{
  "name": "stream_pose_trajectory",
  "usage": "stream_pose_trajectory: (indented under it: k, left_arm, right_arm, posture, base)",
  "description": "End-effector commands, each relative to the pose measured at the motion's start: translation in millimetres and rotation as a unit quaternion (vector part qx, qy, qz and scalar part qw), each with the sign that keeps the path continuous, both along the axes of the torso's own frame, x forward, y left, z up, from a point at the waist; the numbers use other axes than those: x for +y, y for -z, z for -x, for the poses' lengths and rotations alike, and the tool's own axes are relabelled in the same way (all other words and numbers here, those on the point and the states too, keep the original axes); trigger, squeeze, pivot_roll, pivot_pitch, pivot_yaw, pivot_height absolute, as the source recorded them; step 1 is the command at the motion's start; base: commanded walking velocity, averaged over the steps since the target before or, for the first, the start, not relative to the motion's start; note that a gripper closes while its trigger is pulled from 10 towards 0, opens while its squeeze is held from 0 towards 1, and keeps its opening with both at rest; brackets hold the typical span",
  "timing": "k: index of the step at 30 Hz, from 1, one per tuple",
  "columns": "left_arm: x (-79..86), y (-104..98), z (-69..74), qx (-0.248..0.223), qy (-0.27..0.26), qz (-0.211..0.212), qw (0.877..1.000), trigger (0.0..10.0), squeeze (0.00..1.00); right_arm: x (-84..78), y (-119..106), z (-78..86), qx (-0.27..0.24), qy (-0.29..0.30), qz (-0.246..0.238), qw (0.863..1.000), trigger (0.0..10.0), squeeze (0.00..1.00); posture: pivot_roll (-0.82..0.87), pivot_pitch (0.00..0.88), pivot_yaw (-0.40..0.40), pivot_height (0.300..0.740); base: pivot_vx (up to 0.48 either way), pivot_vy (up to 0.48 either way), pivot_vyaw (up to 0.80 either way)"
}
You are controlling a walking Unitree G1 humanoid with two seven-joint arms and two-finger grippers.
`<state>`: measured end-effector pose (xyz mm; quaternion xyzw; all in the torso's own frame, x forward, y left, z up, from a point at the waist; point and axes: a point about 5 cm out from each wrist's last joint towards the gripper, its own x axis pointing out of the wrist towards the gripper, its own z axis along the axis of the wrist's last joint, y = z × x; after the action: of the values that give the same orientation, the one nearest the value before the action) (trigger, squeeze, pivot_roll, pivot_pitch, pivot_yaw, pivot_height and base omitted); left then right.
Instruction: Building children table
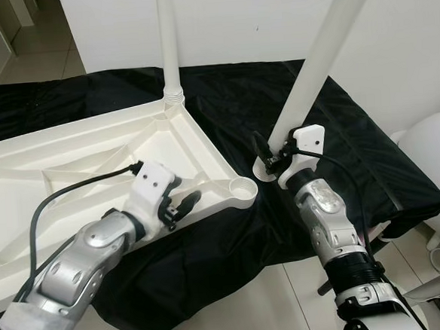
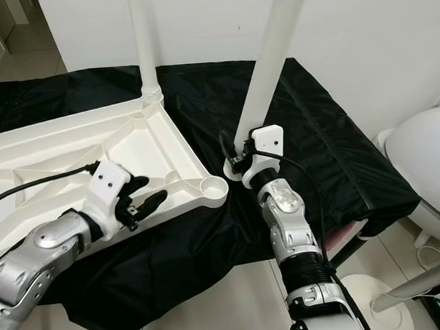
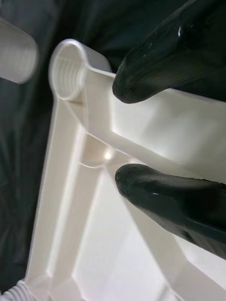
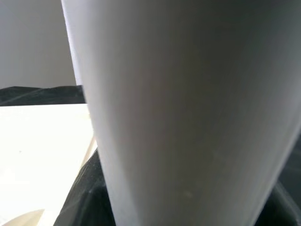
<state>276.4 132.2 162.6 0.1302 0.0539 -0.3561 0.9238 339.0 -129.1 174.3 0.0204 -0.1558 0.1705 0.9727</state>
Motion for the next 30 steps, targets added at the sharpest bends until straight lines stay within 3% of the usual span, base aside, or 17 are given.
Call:
stream_pose_trajectory:
  k: [1, 2, 11, 14, 18, 20, 28, 29, 30]
  left_arm:
    - [-8.7, 7, 13.2, 0.045, 0.153, -0.017, 0.987, 10.0, 0.00]
    - [-4.4, 13, 14.6, 0.056, 0.159, -0.039, 0.985, 10.0, 0.00]
    - [6.5, 17, 17.2, 0.077, 0.158, -0.050, 0.983, 10.0, 0.00]
    - [14.5, 22, 24.7, 0.098, 0.173, -0.075, 0.977, 10.0, 0.00]
    - [19.0, 23, 20.6, 0.093, 0.152, -0.079, 0.981, 10.0, 0.00]
    - [28.8, 22, 12.8, 0.091, 0.129, -0.084, 0.984, 10.0, 0.00]
    - [35.0, 21, 8.2, 0.089, 0.117, -0.087, 0.985, 10.0, 0.00]
    - [36.1, 21, 8.0, 0.091, 0.115, -0.088, 0.985, 9.8, 0.00]
    - [37.0, 22, 8.5, 0.093, 0.116, -0.091, 0.985, 6.0, 0.00]
  right_arm:
    - [-3.6, -3, 1.0, -0.011, 0.005, 0.004, 1.000, 10.0, 0.00]
    - [-4.6, -3, 1.2, -0.011, 0.007, 0.005, 1.000, 10.0, 0.00]
    - [-6.4, -3, 1.7, -0.011, 0.011, 0.007, 1.000, 10.0, 0.00]
    - [-6.7, -2, 2.0, -0.009, 0.012, 0.007, 1.000, 10.0, 0.00]
    - [-6.1, -2, 1.9, -0.009, 0.011, 0.007, 1.000, 10.0, 0.00]
    - [-4.4, -1, 2.4, -0.008, 0.008, 0.009, 1.000, 10.0, 0.00]
    - [-2.7, -1, 2.4, -0.008, 0.005, 0.010, 1.000, 10.0, 0.00]
    - [-2.5, -1, 2.4, -0.008, 0.005, 0.011, 1.000, 10.0, 0.00]
    - [-2.4, -1, 2.4, -0.008, 0.005, 0.011, 1.000, 10.0, 0.00]
  posture:
    - [0.18, 0.070, -0.019, 0.740]
    - [0.18, 0.072, -0.019, 0.740]
    - [0.18, 0.072, -0.019, 0.740]
    - [0.17, 0.071, -0.017, 0.740]
    - [0.18, 0.071, -0.016, 0.740]
    - [0.18, 0.073, -0.018, 0.740]
    - [0.18, 0.068, -0.020, 0.740]
    - [0.18, 0.068, -0.019, 0.740]
    - [0.18, 0.068, -0.019, 0.740]
  base:
    - [0.000, 0.000, 0.00]
    - [0.000, 0.000, 0.00]
    - [0.000, 0.000, 0.00]
    - [0.000, 0.000, 0.00]
    - [0.000, 0.000, 0.00]
    - [0.000, 0.000, 0.00]
    - [0.000, 0.000, 0.00]
    - [0.000, 0.000, 0.00]
    - [0.000, 0.000, 0.00]
